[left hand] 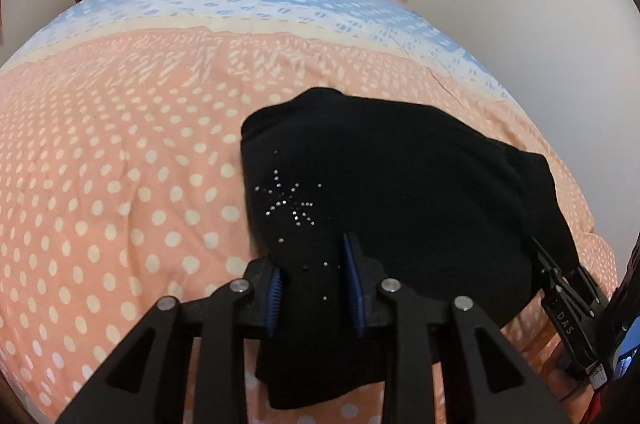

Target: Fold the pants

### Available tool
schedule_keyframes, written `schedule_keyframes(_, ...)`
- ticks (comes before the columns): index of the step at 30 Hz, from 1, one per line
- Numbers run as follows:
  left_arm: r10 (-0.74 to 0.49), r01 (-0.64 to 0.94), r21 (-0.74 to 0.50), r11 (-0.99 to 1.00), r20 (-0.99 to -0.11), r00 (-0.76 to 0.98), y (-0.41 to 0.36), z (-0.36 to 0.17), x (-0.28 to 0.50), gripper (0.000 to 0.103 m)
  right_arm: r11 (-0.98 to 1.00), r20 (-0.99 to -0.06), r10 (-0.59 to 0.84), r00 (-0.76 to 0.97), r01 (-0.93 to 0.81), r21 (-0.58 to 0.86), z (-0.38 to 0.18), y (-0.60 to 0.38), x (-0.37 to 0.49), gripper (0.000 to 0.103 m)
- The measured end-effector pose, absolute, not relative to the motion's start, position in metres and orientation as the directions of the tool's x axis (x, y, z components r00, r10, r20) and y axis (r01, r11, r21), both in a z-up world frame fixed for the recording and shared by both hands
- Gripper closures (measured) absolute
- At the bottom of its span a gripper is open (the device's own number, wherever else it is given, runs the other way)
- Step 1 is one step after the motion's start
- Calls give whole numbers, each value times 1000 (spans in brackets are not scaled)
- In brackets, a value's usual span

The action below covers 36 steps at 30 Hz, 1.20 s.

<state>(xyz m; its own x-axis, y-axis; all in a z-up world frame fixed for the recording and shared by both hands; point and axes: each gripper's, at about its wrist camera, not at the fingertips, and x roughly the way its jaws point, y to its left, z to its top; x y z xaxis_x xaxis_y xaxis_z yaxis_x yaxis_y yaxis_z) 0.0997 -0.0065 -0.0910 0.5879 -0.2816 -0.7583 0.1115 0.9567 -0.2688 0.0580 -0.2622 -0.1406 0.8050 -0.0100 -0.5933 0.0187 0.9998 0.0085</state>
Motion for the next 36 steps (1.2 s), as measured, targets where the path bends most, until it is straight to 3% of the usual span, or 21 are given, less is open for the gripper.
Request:
schedule_keyframes(3,-277,134,-247,960,-750,601,-14,-90,103,83,999,-598,7,801,23,44,-141,-266,60,60)
schedule_keyframes(9,-276,174,-214,961,-736,619,-18,-85,100,87,999,-600,-12,800,34,25,-141,-263,61,61)
schedule_keyframes(17,-316,215,-232,949,-707,632,-14,-66,93,87,992,-602,24,798,55,113,-119,-265,51,73)
schedule_keyframes(36,-346,283,-206,937,-672,655,-17,-41,85,87,987,-530,40,847,48,152,-82,-258,30,74)
